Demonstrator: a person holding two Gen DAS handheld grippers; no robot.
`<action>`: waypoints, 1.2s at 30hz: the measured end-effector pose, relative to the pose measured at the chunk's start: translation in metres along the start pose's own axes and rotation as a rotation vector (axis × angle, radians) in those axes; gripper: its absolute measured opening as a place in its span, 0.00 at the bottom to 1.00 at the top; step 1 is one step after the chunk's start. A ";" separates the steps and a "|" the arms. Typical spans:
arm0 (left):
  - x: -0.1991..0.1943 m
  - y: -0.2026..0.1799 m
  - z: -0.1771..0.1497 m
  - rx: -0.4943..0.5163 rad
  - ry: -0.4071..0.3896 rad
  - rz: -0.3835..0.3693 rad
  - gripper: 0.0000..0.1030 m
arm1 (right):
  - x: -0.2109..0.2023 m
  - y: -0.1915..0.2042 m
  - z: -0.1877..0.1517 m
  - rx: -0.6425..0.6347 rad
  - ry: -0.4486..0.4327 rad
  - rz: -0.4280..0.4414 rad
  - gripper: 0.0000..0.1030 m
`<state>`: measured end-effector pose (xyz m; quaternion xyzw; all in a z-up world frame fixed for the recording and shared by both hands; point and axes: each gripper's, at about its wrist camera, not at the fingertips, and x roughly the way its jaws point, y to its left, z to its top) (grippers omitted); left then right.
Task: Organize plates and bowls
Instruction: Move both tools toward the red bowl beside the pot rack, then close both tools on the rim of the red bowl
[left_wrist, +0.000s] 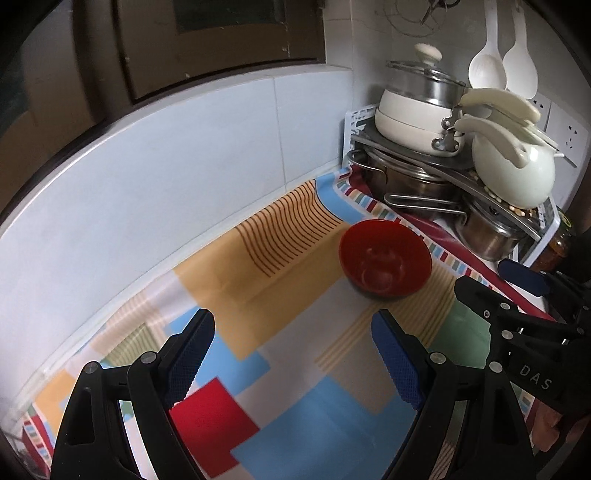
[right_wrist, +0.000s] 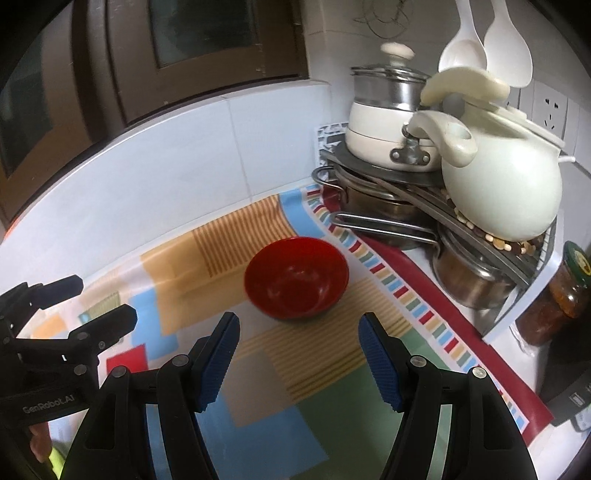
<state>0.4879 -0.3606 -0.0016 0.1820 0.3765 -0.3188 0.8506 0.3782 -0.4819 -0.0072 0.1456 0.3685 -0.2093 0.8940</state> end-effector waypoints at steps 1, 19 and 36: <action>0.005 -0.001 0.003 0.005 0.002 -0.002 0.85 | 0.005 -0.003 0.002 0.007 0.001 -0.006 0.66; 0.099 -0.031 0.052 0.105 0.077 -0.041 0.83 | 0.085 -0.036 0.020 0.100 0.063 -0.057 0.65; 0.171 -0.047 0.057 0.145 0.192 -0.054 0.54 | 0.143 -0.044 0.014 0.134 0.173 -0.065 0.43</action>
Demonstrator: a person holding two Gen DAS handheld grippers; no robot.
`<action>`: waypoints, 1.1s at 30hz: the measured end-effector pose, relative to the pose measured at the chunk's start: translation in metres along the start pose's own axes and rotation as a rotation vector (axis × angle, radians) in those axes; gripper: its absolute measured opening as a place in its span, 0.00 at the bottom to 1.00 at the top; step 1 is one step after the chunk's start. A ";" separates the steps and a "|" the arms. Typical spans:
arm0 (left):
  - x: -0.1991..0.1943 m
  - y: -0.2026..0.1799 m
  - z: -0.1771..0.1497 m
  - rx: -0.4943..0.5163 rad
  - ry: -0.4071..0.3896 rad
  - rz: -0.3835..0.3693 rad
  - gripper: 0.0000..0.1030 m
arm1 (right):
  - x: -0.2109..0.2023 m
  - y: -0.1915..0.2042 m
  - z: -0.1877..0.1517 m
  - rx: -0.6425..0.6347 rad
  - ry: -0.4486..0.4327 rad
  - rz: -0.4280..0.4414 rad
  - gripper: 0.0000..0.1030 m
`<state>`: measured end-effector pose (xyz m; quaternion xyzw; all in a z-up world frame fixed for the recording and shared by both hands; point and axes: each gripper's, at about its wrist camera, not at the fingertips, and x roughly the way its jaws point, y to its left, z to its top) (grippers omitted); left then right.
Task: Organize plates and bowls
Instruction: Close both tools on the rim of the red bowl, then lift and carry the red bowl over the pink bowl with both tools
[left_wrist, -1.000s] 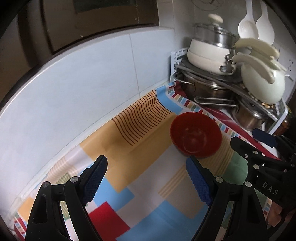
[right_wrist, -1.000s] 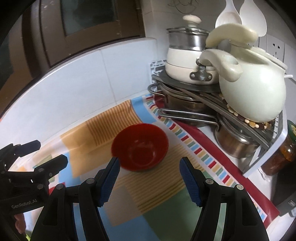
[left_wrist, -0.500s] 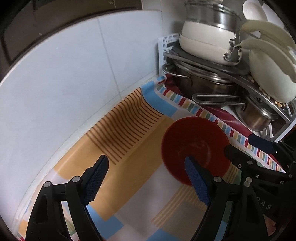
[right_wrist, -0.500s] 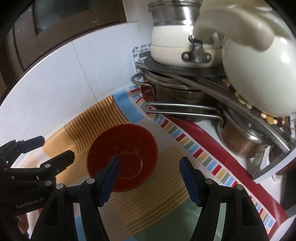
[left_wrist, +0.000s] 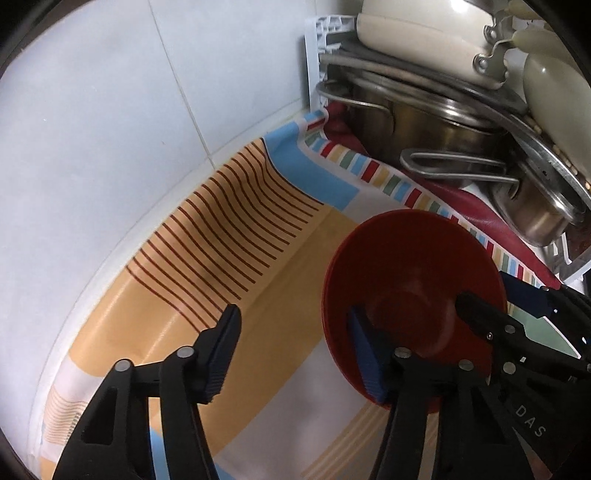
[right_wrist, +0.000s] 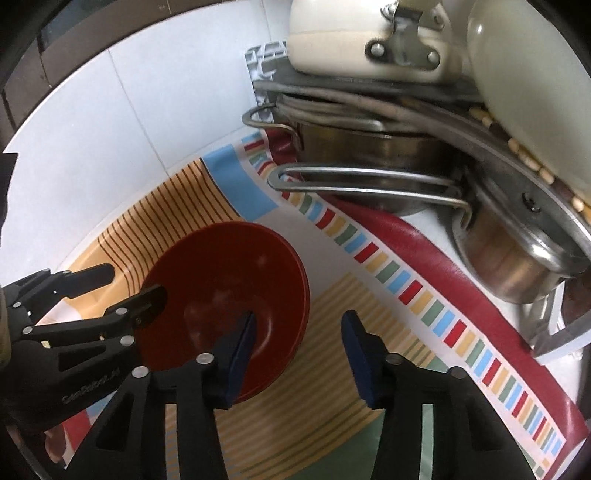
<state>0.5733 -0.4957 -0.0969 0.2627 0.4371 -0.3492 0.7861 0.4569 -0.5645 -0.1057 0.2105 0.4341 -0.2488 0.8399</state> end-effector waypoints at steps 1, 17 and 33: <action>0.003 0.000 0.000 0.000 0.005 -0.001 0.50 | 0.001 0.000 0.000 0.000 0.004 0.000 0.40; 0.012 -0.009 0.000 -0.008 0.034 -0.110 0.11 | 0.010 0.004 0.001 -0.020 0.016 0.002 0.16; -0.014 -0.002 -0.017 -0.047 0.026 -0.101 0.10 | -0.008 0.009 -0.005 -0.011 0.021 0.024 0.12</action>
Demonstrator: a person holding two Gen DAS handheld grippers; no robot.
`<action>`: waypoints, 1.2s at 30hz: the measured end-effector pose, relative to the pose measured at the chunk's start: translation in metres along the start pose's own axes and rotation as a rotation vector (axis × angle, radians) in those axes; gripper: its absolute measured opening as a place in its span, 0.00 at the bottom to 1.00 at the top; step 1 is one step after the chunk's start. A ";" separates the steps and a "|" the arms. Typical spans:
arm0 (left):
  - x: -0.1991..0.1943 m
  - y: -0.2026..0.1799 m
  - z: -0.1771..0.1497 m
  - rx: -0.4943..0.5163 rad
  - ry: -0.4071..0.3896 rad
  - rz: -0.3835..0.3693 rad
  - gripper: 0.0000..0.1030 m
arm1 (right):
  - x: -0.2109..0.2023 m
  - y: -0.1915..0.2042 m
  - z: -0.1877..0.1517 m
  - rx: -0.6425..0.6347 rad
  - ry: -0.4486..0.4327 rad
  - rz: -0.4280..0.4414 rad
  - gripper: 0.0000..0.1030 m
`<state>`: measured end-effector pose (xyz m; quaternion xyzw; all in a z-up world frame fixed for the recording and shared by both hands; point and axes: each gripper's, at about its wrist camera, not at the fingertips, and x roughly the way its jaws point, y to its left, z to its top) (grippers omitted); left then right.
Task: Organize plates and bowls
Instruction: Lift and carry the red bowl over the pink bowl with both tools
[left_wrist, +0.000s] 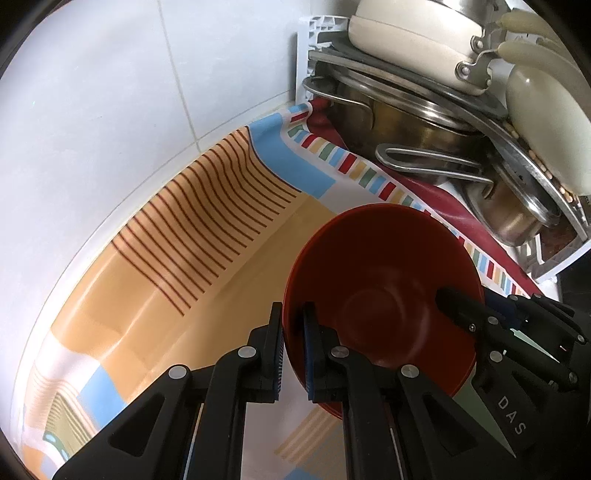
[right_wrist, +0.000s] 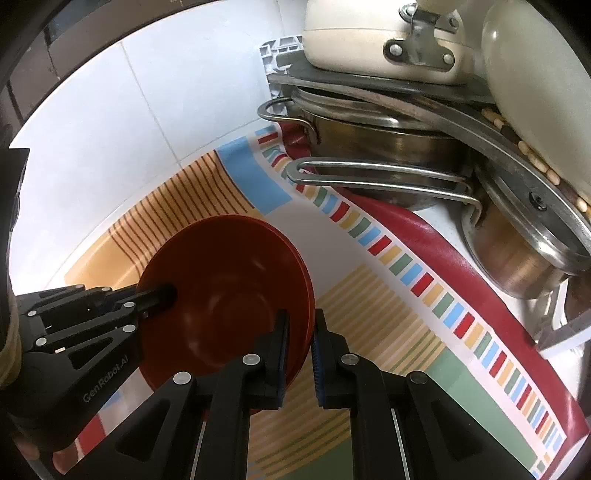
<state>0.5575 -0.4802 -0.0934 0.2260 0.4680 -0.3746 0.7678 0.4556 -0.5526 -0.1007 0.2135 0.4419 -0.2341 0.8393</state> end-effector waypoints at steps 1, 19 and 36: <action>-0.004 0.001 -0.002 -0.003 -0.002 0.000 0.10 | -0.002 0.001 0.000 0.000 -0.001 0.003 0.12; -0.086 0.034 -0.062 -0.113 -0.042 0.009 0.10 | -0.071 0.044 -0.024 -0.068 -0.023 0.062 0.12; -0.162 0.057 -0.149 -0.259 -0.100 0.063 0.10 | -0.136 0.094 -0.073 -0.214 -0.035 0.157 0.12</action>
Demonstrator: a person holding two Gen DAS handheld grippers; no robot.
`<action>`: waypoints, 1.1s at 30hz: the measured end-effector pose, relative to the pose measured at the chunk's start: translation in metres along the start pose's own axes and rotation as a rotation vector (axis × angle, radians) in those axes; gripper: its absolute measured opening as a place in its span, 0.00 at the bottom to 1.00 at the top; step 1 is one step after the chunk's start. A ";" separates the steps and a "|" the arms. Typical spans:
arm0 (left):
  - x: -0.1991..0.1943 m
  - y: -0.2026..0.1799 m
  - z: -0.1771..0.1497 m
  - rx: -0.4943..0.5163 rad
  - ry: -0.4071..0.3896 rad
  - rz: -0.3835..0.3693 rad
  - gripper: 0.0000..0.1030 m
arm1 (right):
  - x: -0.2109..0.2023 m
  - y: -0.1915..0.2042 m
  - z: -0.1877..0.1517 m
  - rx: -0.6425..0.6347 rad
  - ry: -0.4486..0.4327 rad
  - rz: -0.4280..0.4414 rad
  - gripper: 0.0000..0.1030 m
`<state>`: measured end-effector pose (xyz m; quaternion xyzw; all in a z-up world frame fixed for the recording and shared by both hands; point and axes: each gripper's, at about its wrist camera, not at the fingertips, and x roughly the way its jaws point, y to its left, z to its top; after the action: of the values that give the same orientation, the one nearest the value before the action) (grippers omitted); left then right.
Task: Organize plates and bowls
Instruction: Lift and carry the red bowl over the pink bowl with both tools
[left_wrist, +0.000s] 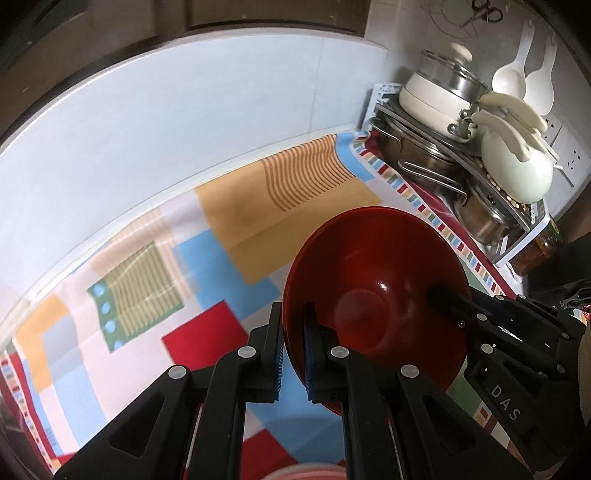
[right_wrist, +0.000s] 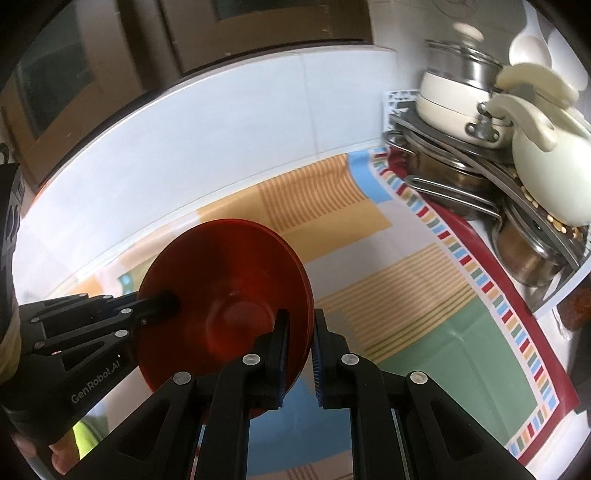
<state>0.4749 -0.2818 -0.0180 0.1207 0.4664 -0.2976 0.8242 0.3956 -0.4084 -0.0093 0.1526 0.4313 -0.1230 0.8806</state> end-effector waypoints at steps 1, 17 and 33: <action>-0.004 0.002 -0.004 -0.005 -0.004 0.003 0.10 | -0.003 0.004 -0.003 -0.008 0.000 0.005 0.12; -0.061 0.024 -0.076 -0.118 -0.068 0.059 0.10 | -0.042 0.053 -0.041 -0.123 0.008 0.087 0.12; -0.095 0.027 -0.140 -0.229 -0.075 0.088 0.10 | -0.063 0.081 -0.083 -0.226 0.050 0.159 0.13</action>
<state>0.3569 -0.1579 -0.0148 0.0352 0.4605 -0.2102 0.8617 0.3261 -0.2974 0.0052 0.0890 0.4507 0.0005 0.8882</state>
